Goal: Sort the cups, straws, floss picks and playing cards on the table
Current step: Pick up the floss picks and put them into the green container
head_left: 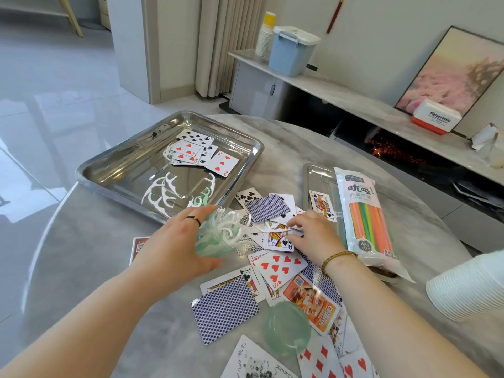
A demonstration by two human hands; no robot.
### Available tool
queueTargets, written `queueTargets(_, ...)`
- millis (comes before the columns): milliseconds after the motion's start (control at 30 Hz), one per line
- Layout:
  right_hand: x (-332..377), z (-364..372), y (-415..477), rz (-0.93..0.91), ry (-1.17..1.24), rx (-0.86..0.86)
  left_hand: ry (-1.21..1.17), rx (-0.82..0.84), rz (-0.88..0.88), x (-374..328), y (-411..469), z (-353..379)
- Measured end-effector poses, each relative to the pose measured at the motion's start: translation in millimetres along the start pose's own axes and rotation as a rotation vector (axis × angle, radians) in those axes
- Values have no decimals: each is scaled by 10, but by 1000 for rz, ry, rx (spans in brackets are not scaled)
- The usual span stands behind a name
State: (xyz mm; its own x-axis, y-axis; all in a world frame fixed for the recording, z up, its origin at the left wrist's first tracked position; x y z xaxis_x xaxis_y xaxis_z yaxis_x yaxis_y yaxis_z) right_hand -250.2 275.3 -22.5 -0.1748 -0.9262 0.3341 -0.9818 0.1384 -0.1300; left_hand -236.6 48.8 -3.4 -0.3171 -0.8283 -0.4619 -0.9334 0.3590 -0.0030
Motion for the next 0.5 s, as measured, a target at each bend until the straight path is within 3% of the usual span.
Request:
queueTargets(100,111,91,65,-50,-132,58,5,-2,0,1,-3,-4)
queueTargets(333,369,207,179,-97,-156,138,-38,-18,-11,51,21,-20)
queueTargets(500,380,234,146,-25,114,201,-40,-23,-14,59,18,-27)
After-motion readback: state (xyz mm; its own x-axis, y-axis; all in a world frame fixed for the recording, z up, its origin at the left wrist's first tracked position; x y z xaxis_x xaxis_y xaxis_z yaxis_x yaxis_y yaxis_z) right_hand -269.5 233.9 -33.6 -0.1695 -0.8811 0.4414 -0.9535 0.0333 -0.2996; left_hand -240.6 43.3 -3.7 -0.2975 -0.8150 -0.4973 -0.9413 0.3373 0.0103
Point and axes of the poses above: each hand's wrist, its own y-axis towards the middle knuckle, its own z-axis out of the palm, x = y × z, the point moved 6 cm from there along y, towards the middle knuckle, and after that the axes turned 9 degrees about y, right-handed, at the moved point
